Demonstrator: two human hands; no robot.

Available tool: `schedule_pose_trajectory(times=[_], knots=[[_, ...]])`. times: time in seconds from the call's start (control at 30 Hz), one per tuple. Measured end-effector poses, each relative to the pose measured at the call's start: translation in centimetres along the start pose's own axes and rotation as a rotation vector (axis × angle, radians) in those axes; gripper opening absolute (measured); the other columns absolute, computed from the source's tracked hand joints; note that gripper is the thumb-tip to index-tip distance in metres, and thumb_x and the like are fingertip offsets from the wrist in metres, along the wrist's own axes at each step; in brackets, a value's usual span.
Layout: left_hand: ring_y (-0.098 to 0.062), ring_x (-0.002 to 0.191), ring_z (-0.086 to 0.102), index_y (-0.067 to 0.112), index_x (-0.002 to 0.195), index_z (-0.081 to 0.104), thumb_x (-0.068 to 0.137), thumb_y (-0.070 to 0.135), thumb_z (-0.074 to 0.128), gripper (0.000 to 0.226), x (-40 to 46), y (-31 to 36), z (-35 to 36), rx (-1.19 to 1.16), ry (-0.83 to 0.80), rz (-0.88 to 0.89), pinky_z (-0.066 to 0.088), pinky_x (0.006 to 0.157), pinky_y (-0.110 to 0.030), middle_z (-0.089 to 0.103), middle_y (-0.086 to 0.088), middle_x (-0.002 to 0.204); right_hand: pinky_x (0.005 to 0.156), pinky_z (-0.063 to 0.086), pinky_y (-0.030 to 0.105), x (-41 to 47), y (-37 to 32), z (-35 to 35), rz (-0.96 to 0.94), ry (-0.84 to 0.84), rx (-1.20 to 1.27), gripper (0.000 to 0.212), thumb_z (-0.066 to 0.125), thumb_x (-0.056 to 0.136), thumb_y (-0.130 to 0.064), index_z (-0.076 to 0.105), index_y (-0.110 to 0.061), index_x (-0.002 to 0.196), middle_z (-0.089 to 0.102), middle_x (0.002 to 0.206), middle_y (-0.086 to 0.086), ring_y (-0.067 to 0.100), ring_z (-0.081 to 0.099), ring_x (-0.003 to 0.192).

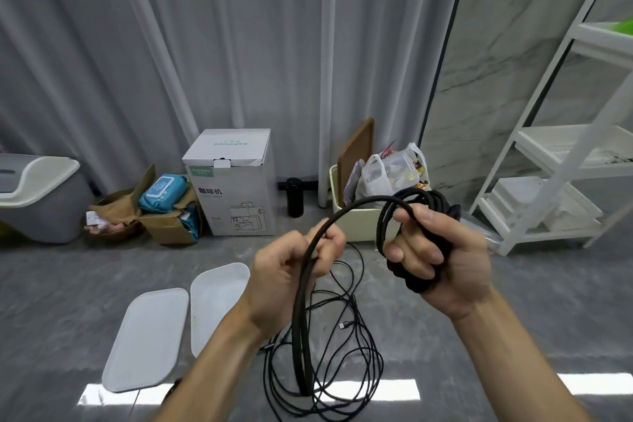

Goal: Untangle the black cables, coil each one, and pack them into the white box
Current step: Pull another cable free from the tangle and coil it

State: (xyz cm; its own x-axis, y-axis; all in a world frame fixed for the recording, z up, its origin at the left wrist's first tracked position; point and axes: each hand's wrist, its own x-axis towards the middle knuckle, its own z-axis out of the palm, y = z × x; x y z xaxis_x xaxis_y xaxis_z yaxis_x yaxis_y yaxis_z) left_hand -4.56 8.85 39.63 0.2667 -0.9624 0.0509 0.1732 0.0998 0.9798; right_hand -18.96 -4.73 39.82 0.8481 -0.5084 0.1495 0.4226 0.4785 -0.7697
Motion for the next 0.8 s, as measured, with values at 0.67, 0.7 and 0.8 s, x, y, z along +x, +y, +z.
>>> schedule_pose_trajectory(times=[0.67, 0.7, 0.8], knots=[[-0.024, 0.088, 0.056, 0.007, 0.122, 0.065, 0.053, 0.012, 0.051, 0.07, 1.1, -1.9, -0.4, -0.958, -0.021, -0.036, 0.045, 0.064, -0.026, 0.055, -0.024, 0.128, 0.063, 0.039, 0.025, 1.4, 2.0, -1.6, 0.149, 0.625, -0.12, 0.02, 0.059, 0.09, -0.016, 0.068, 0.002, 0.087, 0.031, 0.046, -0.002, 0.012, 0.025, 0.037], [-0.024, 0.088, 0.056, 0.004, 0.124, 0.064, 0.055, 0.011, 0.051, 0.07, 1.1, -1.8, -0.4, -0.996, -0.024, -0.03, 0.045, 0.064, -0.026, 0.053, -0.026, 0.131, 0.063, 0.039, 0.026, 1.4, 2.1, -1.7, 0.145, 0.633, -0.118, 0.02, 0.059, 0.09, -0.016, 0.068, 0.002, 0.086, 0.031, 0.046, -0.002, 0.012, 0.025, 0.037], [-0.022, 0.081, 0.056, 0.001, 0.126, 0.062, 0.077, 0.023, 0.047, 0.056, 1.0, -1.3, -0.3, -1.104, 0.034, -0.041, 0.044, 0.061, -0.023, 0.05, -0.028, 0.139, 0.063, 0.037, 0.026, 1.5, 2.1, -2.0, 0.126, 0.666, -0.104, 0.019, 0.059, 0.09, -0.014, 0.068, 0.002, 0.085, 0.032, 0.047, -0.001, 0.012, 0.025, 0.036]])
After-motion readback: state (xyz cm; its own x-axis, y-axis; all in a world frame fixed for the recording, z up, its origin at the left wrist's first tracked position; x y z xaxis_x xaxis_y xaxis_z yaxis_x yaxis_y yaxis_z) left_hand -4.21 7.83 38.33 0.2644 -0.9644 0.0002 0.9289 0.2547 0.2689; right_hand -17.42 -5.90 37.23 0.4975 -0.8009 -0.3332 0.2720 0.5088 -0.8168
